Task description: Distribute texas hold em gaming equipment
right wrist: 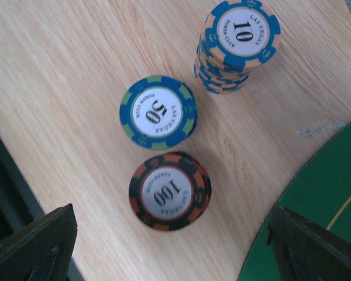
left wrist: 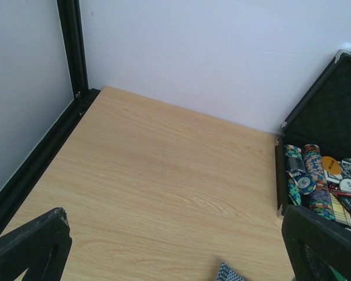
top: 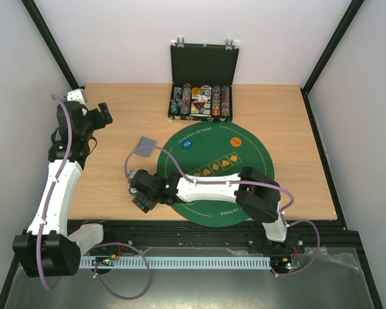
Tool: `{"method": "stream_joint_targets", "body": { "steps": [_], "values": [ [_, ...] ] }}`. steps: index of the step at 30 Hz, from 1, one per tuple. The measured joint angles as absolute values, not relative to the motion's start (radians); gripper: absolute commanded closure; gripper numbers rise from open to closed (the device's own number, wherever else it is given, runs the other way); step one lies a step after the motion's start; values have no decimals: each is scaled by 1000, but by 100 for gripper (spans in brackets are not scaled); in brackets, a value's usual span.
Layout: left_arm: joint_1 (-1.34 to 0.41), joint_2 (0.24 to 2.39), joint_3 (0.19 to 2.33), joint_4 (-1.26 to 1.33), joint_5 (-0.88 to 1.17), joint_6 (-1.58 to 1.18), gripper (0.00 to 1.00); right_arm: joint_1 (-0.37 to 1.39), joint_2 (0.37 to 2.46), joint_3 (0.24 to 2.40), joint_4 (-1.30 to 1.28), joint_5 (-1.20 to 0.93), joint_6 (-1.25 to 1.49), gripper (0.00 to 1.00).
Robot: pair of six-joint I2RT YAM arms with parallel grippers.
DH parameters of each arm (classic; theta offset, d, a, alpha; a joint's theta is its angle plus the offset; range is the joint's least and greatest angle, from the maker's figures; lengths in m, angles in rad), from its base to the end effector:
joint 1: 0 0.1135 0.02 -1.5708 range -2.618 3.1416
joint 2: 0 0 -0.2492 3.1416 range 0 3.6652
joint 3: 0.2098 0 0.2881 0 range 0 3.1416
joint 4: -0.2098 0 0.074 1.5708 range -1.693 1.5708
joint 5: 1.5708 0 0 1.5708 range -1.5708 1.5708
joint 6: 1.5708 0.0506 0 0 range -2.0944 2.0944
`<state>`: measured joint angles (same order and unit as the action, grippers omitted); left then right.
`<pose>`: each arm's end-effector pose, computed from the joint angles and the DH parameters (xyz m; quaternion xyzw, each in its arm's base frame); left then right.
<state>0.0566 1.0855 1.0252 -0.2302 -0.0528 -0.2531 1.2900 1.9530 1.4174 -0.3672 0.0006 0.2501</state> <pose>0.3073 0.0201 0.3412 -0.1392 0.7897 -0.0375 0.5963 0.1284 0.4449 0.1547 -0.4693 0.8199 0.2280 0.2355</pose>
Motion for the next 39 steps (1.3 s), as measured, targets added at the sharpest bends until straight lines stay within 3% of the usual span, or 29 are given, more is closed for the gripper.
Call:
{"method": "stream_joint_targets", "body": {
  "steps": [9, 20, 39],
  "values": [
    [57, 1085, 1025, -230, -53, -253, 0, 1289, 2074, 1515, -400, 25, 252, 19],
    [57, 1085, 1025, -230, -52, -253, 0, 1289, 2128, 1547, -422, 27, 263, 44],
    [57, 1086, 1025, -230, -45, -254, 0, 1289, 2128, 1547, -422, 23, 277, 56]
  ]
}}
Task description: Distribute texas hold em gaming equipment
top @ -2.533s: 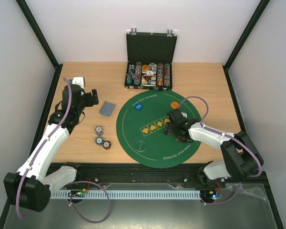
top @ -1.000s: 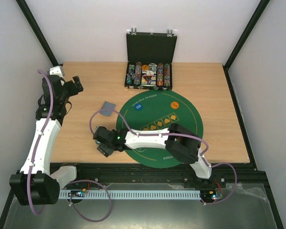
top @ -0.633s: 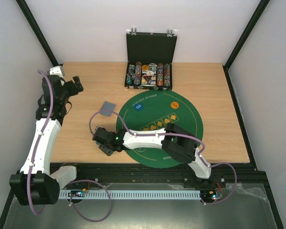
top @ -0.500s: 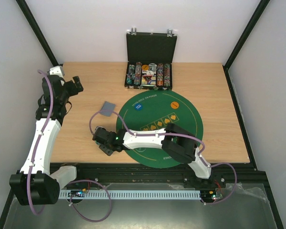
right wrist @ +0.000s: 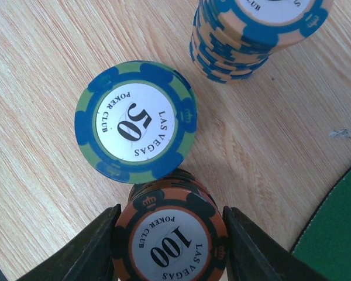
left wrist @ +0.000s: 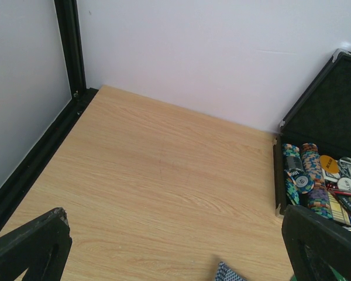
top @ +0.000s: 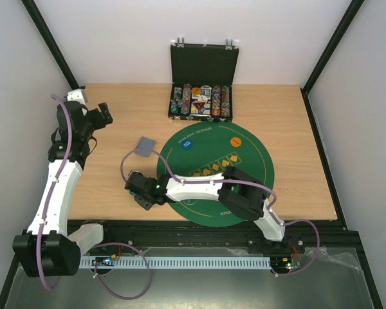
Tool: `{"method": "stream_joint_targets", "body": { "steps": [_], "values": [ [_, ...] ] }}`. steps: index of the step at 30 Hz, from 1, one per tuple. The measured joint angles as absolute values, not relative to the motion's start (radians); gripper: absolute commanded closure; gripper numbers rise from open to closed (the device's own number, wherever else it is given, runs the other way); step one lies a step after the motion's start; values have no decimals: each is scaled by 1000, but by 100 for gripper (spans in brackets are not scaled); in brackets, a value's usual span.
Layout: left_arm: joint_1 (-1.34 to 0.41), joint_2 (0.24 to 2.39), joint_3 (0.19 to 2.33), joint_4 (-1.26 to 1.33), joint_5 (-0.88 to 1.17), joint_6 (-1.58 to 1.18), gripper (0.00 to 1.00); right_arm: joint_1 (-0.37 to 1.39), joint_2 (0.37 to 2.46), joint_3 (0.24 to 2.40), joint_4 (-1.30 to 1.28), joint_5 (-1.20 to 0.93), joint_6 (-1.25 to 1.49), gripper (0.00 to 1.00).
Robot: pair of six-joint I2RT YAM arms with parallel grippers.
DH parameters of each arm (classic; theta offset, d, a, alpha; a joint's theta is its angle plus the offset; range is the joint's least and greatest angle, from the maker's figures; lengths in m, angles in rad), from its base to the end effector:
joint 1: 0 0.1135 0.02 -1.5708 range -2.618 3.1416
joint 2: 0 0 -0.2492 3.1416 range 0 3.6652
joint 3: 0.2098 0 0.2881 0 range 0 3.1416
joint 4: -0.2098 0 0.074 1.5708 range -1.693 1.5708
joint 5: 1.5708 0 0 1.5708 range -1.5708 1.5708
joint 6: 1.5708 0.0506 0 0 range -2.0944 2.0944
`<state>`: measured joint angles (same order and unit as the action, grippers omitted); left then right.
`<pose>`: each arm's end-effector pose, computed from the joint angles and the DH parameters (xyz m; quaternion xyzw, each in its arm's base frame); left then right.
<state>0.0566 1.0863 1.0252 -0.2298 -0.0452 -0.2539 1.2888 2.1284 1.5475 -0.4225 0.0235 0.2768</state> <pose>0.3075 0.0197 0.3410 -0.1373 0.7902 -0.0408 0.5959 0.1368 0.4677 0.1154 -0.4624 0.8413 0.1894 0.2064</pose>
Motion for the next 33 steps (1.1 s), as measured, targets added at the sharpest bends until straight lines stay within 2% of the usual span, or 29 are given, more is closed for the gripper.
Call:
{"method": "stream_joint_targets", "body": {
  "steps": [14, 25, 33],
  "values": [
    [57, 1086, 1025, -230, -41, -254, 1, 1289, 2122, 1545, -419, 22, 289, 60],
    [57, 1088, 1015, -229, -36, -254, 0, 1289, 2030, 1518, -407, 27, 301, 60],
    [57, 1088, 1015, -229, -34, -254, 0, 1257, 1926, 1380, -388, 45, 322, 60]
  ]
}}
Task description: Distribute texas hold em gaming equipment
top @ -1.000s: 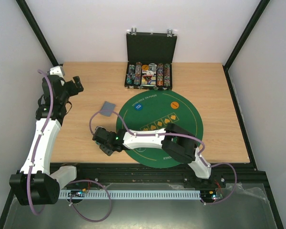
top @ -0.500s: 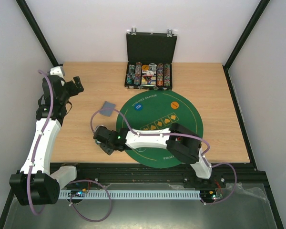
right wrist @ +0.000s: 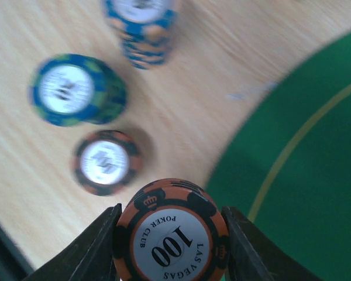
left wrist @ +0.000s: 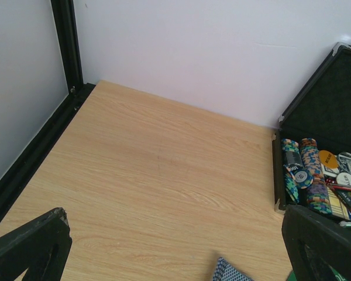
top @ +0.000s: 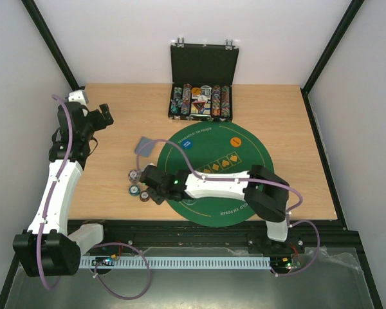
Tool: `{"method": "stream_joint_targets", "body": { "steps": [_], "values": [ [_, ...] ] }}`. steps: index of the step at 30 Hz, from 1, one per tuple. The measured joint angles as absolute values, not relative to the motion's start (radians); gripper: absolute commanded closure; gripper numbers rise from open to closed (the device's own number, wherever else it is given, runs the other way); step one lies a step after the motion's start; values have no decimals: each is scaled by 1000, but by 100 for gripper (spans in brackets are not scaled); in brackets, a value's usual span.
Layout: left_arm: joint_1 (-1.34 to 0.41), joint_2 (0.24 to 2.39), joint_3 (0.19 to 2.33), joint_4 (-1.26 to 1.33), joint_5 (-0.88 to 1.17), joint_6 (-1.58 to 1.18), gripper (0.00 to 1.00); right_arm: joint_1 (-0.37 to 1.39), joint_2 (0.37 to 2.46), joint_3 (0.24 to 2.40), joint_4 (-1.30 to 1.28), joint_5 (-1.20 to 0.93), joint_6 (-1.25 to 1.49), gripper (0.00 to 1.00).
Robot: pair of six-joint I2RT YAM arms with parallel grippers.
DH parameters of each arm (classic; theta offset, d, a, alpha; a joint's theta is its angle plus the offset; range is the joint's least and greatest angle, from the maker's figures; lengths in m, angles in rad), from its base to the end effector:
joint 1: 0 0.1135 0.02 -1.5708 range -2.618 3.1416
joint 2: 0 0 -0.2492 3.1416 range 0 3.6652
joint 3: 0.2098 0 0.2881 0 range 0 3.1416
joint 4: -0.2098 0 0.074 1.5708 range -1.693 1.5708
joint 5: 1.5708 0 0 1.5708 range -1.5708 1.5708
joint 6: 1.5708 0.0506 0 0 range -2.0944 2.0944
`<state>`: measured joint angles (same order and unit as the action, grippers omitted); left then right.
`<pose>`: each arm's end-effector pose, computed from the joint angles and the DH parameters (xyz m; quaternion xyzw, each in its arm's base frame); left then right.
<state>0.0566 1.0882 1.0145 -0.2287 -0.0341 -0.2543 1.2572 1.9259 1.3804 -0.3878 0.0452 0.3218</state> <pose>0.3081 0.0192 0.3362 -0.1347 0.7942 -0.0448 0.5909 0.1419 0.4300 0.1522 -0.4217 0.8506 0.2073 0.2359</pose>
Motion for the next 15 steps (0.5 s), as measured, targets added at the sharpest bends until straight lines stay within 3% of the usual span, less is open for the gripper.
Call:
{"method": "stream_joint_targets", "body": {
  "steps": [8, 15],
  "values": [
    [57, 1088, 1014, -229, -34, -254, 1, 1135, 1848, 1225, -360, 63, 346, 60],
    [57, 1088, 1014, -229, -34, -254, 0, 1128, 1848, 1182, -341, 56, 364, 60]
  ]
}}
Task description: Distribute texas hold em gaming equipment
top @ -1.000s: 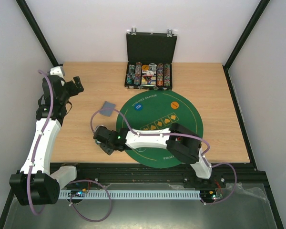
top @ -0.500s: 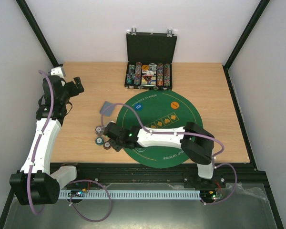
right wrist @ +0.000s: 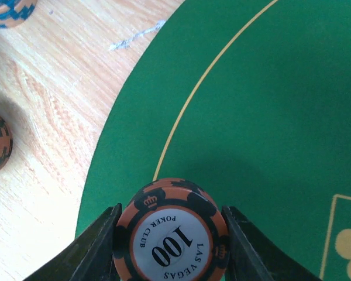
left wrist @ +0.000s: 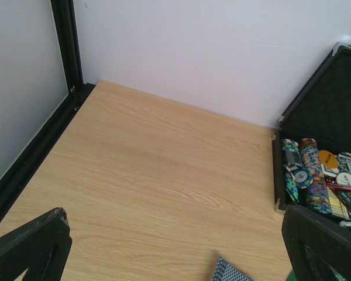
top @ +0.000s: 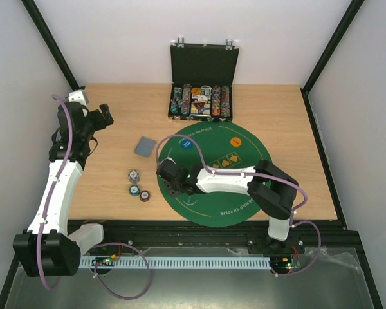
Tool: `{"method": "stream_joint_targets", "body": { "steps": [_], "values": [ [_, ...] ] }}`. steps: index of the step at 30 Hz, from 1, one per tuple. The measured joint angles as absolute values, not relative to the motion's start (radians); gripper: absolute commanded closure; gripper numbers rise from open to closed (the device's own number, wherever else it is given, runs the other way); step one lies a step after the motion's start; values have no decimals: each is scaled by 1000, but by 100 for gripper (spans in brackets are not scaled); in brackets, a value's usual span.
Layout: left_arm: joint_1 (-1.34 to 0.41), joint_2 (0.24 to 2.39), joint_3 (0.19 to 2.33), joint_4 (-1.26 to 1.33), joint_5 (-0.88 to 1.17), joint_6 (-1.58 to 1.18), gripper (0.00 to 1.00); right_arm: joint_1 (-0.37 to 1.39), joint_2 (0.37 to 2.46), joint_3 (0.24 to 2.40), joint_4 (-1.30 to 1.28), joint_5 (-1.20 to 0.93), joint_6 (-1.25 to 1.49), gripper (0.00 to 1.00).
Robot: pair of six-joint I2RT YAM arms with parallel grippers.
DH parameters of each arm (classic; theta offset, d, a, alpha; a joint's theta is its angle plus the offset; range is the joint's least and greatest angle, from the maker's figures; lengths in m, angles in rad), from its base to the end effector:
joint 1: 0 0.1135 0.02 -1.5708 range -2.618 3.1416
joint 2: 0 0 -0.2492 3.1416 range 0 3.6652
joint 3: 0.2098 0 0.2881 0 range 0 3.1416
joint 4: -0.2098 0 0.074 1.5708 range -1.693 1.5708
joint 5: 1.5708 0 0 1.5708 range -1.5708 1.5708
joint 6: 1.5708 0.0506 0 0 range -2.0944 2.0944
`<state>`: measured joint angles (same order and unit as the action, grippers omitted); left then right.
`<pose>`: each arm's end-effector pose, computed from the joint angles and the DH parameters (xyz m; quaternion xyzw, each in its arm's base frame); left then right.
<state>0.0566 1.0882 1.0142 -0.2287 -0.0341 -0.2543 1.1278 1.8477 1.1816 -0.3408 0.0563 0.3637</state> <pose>0.3081 0.0192 0.3361 -0.1347 0.7942 -0.0448 0.5908 0.1797 0.3722 0.1210 -0.3507 0.8938 0.1688 0.2226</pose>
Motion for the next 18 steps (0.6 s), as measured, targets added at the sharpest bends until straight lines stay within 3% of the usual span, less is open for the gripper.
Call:
{"method": "stream_joint_targets", "body": {
  "steps": [18],
  "values": [
    [57, 1092, 1014, -229, -29, -255, 1, 1217, 1848, 1099, -306, -13, 390, 60]
  ]
}}
